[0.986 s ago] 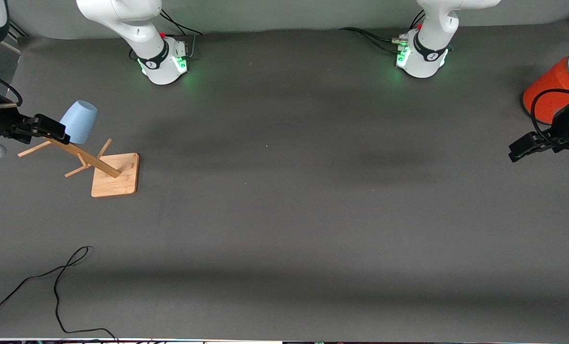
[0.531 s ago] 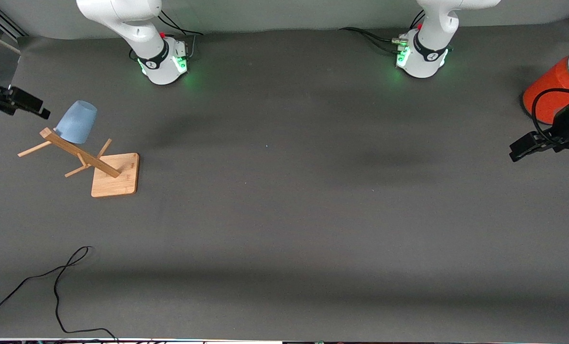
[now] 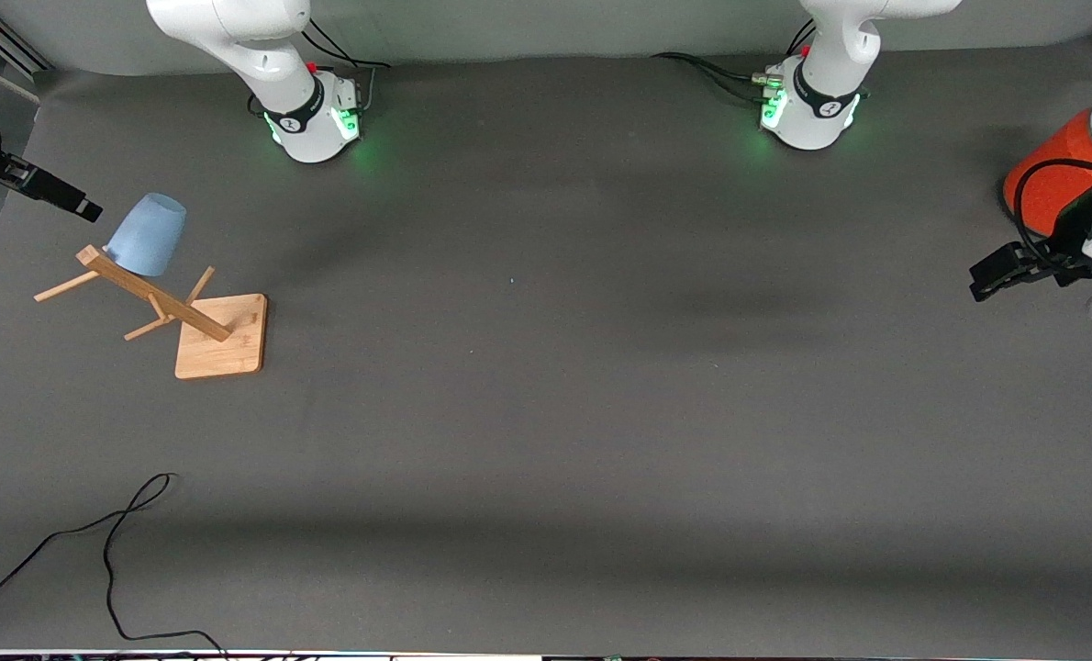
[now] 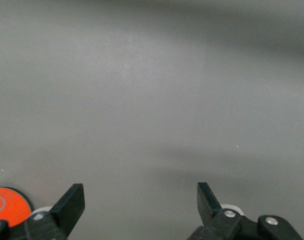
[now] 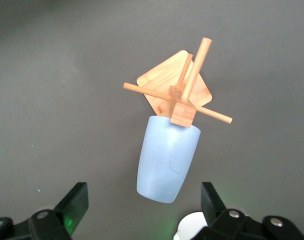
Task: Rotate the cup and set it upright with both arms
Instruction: 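Reach the right gripper to the blue cup on the wooden stand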
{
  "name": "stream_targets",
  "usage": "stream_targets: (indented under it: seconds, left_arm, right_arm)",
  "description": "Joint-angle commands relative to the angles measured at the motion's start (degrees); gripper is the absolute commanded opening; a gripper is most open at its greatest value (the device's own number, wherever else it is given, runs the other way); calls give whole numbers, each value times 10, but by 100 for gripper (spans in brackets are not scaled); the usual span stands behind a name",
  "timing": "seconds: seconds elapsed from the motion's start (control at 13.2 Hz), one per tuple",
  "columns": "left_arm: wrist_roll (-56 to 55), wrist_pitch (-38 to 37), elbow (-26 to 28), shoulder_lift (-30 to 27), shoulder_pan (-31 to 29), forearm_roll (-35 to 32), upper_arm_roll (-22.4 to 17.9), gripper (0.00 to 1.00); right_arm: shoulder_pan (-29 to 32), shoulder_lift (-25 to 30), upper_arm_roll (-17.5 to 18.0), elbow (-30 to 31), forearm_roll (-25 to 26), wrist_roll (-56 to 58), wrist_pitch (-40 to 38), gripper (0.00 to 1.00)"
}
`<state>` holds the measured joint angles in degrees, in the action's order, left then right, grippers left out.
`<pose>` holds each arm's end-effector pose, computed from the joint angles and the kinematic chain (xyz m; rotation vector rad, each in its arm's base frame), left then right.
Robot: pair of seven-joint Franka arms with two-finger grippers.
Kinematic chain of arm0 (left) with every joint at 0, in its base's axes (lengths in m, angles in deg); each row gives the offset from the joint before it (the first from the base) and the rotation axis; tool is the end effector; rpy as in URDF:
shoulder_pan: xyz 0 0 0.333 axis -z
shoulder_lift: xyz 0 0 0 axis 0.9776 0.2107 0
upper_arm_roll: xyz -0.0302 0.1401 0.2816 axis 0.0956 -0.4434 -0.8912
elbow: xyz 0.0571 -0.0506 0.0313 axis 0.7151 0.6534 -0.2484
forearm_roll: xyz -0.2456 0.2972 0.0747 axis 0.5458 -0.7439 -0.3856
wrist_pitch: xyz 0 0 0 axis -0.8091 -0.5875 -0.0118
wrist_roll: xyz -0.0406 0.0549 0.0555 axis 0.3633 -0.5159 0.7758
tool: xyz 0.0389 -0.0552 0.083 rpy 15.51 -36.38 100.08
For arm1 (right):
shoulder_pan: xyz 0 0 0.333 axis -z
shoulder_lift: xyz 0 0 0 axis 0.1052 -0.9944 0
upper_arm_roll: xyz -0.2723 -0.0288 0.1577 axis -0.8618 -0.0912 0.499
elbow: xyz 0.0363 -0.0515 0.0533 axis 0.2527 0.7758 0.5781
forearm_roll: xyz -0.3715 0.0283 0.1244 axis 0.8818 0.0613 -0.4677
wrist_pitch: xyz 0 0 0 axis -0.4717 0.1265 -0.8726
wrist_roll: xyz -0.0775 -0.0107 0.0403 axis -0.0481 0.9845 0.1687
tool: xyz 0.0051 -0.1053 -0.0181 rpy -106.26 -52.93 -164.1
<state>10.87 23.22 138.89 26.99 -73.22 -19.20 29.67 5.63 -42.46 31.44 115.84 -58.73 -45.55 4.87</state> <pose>0.5631 -0.0058 0.5900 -3.0853 -0.2364 -0.0438 0.4461 -0.0883 0.5890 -2.9877 0.7625 0.1263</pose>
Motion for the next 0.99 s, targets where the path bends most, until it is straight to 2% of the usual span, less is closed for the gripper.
stream_targets:
  seconds: [0.0,0.53,0.91]
  left_arm:
    - [13,-4,-6,-5,0,-6,-4,100]
    - [13,35,-8,2,0,0,-6,100]
    - [13,35,-8,2,0,1,-6,100]
  right_arm:
    - [2,1,-1,19,-2,-32,11,100]
    - [2,-6,-15,138,9,-33,99,100]
    - [2,-37,-29,156,5,-33,143,100]
